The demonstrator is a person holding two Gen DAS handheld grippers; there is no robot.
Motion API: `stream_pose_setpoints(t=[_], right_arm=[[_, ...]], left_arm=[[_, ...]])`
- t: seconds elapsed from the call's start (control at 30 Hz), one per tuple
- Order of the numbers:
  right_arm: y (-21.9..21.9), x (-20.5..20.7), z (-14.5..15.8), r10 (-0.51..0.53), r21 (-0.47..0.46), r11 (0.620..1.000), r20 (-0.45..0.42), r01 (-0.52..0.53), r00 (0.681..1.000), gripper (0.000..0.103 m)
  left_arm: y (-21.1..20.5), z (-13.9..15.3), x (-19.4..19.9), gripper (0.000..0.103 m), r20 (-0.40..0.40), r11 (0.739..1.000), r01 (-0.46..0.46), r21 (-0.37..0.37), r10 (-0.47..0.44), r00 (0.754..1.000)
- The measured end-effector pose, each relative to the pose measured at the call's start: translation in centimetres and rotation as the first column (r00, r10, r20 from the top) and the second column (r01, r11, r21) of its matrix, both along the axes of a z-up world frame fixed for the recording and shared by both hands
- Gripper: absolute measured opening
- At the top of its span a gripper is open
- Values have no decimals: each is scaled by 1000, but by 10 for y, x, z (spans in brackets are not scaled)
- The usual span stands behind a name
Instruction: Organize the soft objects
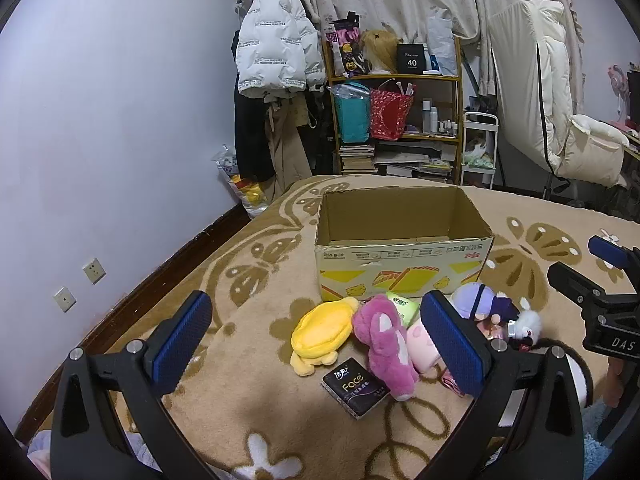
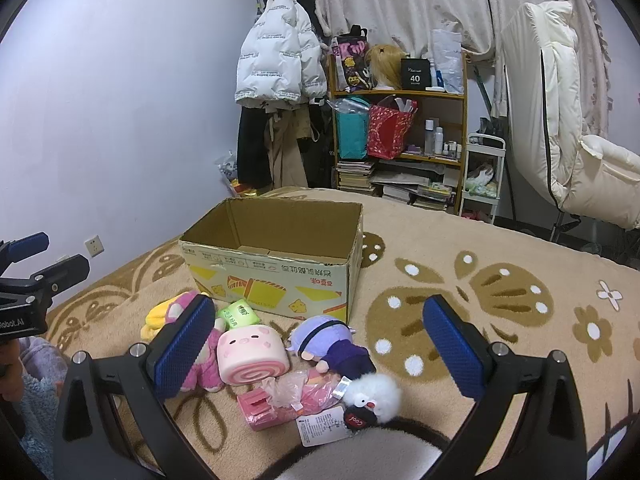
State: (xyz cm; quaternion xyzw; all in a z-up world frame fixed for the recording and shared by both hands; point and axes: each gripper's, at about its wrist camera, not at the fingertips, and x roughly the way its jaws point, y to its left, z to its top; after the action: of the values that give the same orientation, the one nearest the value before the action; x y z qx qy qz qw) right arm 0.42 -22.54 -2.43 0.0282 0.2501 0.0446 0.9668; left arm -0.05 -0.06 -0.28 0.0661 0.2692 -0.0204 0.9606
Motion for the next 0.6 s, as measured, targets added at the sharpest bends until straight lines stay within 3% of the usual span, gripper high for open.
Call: stream_pose_setpoints(t=[0.6], right_arm=[[1,0,-4,3,-1,1000,-4,-3,1000,103]], left_arm=[[0,-2,1,103,0,1000,-1,7,1,1000]])
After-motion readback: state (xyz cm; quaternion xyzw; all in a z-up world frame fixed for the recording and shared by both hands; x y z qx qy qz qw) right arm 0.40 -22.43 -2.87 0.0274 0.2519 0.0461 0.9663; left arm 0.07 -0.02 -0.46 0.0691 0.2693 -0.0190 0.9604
